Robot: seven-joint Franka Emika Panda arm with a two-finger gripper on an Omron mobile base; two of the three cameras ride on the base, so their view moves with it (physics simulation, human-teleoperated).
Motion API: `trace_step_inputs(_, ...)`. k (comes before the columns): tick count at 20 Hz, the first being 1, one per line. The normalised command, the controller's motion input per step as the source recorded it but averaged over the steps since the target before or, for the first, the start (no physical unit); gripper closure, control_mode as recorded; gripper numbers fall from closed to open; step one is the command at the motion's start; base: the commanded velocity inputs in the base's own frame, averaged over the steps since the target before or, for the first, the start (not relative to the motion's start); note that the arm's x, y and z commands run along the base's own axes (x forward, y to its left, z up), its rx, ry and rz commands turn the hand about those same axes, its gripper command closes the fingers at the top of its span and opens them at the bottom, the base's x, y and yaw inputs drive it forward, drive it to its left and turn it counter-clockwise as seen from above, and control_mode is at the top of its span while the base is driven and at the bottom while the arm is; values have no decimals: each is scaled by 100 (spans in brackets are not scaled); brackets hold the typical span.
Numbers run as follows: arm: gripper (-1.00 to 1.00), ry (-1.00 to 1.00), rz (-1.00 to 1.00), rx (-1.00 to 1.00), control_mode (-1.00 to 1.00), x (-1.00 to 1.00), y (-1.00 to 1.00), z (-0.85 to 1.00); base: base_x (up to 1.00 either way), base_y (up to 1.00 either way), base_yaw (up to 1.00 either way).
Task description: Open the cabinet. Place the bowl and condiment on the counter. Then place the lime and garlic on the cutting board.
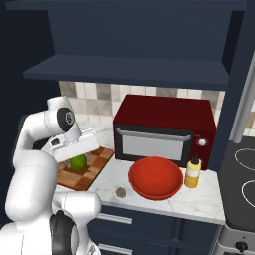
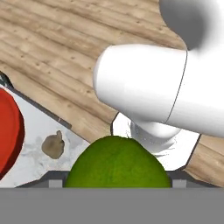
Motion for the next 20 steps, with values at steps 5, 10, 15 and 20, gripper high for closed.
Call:
trace_step_inputs(5, 100, -13, 5, 9, -100, 4, 13, 0, 0, 0, 0)
trace_step_inputs(10, 100, -7, 7, 11, -100, 24, 14, 0, 0, 0, 0)
trace_step_inputs(15, 100, -2, 6, 7, -100, 42, 21, 0, 0, 0, 0)
trace_step_inputs(20, 100, 0, 4, 0, -100, 51, 35, -9, 0, 0, 0)
